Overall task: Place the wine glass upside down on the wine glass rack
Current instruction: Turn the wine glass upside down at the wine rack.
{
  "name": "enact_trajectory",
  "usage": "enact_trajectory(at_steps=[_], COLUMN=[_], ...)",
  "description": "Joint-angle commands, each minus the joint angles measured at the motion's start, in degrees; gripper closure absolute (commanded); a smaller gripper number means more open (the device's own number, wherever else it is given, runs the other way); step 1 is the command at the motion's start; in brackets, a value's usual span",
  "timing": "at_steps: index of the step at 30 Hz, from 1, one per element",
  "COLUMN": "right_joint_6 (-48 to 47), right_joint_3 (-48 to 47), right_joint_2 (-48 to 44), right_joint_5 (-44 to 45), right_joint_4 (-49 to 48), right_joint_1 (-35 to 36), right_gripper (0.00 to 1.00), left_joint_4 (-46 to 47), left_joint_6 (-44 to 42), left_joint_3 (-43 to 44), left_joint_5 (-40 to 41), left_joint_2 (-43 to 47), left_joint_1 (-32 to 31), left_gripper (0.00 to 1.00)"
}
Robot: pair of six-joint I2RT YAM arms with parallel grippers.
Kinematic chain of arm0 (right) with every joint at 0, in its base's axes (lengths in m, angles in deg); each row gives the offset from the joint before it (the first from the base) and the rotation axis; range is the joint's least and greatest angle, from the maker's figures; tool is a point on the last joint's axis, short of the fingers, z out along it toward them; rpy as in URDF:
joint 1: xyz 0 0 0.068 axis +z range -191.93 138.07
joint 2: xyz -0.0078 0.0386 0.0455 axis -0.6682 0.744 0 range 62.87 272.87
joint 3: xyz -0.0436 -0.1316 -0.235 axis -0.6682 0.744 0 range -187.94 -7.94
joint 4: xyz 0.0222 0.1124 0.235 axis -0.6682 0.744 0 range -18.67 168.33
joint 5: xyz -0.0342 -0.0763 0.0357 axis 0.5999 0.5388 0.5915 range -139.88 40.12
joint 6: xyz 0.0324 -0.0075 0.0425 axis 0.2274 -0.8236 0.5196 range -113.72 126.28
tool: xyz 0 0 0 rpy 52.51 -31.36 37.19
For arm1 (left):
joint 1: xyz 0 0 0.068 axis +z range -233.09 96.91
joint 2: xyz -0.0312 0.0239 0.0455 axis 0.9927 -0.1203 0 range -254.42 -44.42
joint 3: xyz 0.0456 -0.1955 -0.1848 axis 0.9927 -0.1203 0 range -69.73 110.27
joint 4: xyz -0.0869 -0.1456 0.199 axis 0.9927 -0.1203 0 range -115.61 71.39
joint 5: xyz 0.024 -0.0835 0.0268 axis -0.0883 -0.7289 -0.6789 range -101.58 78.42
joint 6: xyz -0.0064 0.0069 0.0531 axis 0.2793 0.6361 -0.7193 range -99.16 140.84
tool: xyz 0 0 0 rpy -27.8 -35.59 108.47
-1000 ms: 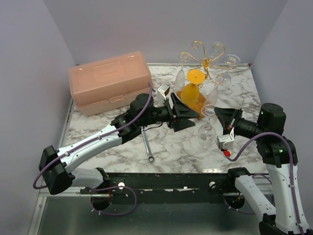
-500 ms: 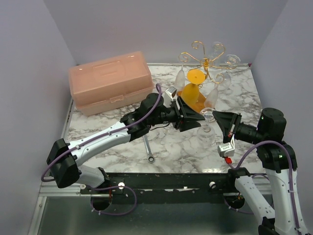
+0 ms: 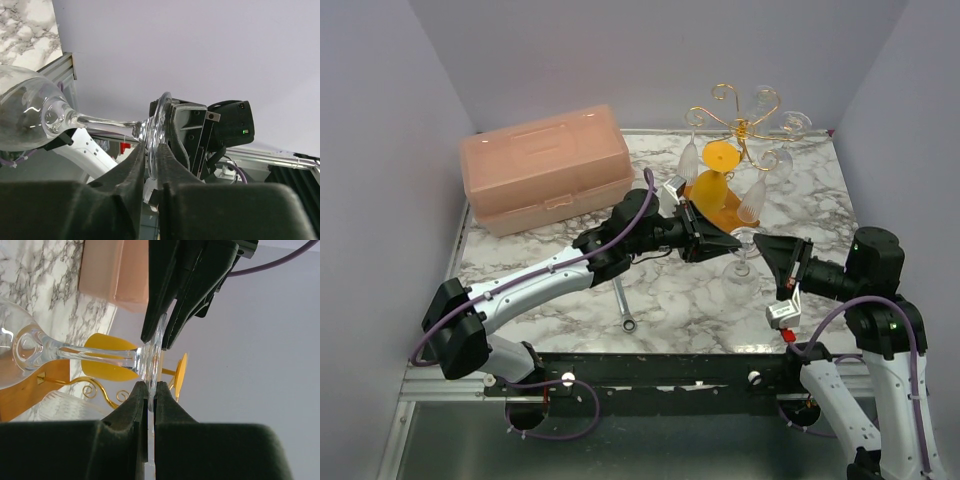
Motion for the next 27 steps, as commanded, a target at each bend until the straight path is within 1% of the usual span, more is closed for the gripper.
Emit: enact_trajectory(at_steps=[1,5,7,9,10,11,12,15,16,18,20,21,23,24,26,27], right_joint_6=[-1.89,-2.10,-3.01,-3.30,-3.30,-3.18,-3.12,-2.87,-2.86,-2.88,-2.97,-3.03,-3.15,-2.63,0.23,3.94], right_joint_3=[0.49,0.41,0.65,0.81,0.85,0.78,0.76,0.68,0.68,0.76,0.76,0.76,0.72,0.57,-0.29,-1.25], right_joint_2=[-1.45,-1.92,-2.21,-2.47,-2.55,-2.54,-2.62,-2.80,-2.86,-2.90,-2.97,-3.13,-3.45,-3.63,-3.45,-2.91], right_joint_5=[-4.19,-5.18,-5.63,-5.99,-6.10,-6.21,-6.44,-6.81,-6.83,-7.09,-7.18,-7.03,-6.55,-6.19,-4.84,-4.51], right_joint_4=[-0.50,0.62,1.37,1.75,1.98,2.23,2.55,3.22,3.40,3.75,4.26,4.60,5.61,6.00,6.67,6.54], right_joint_1=[0.11,0.11,0.11,0.11,0.10,0.08,0.11,0.11,0.11,0.11,0.11,0.07,0.11,0.11,0.09,0.11], right_gripper=[1.00,1.00,1.00,0.95,0.87,0.82,0.75,0.63,0.61,0.48,0.33,0.22,0.04,0.00,0.00,0.00], left_joint_4=[3.94,6.17,8.45,11.09,12.17,12.99,13.59,13.73,13.46,13.10,12.60,11.98,10.50,9.21,7.09,6.15], left_joint_6=[1.29,1.51,2.25,2.87,3.22,3.52,3.61,3.28,3.10,2.88,2.58,2.34,1.42,0.85,-0.16,-0.69], left_joint_3=[-0.04,-1.71,-3.00,-4.83,-5.76,-6.67,-7.47,-9.24,-9.79,-11.24,-12.66,-13.28,-14.68,-15.33,-16.25,-16.66], left_joint_5=[0.87,1.26,0.93,1.14,1.24,1.21,1.25,1.62,1.84,2.36,2.72,2.78,3.27,3.33,3.21,2.95], left_joint_2=[0.41,1.23,1.61,2.21,2.67,3.11,3.64,5.66,6.40,7.97,9.46,10.19,12.13,13.20,15.08,15.97], left_joint_1=[-0.15,0.09,0.27,0.44,0.59,0.79,1.02,1.76,2.08,2.67,3.45,3.94,5.16,6.01,7.98,9.34], left_gripper=[0.92,1.00,1.00,1.00,1.00,1.00,1.00,1.00,1.00,1.00,1.00,1.00,1.00,1.00,1.00,1.00])
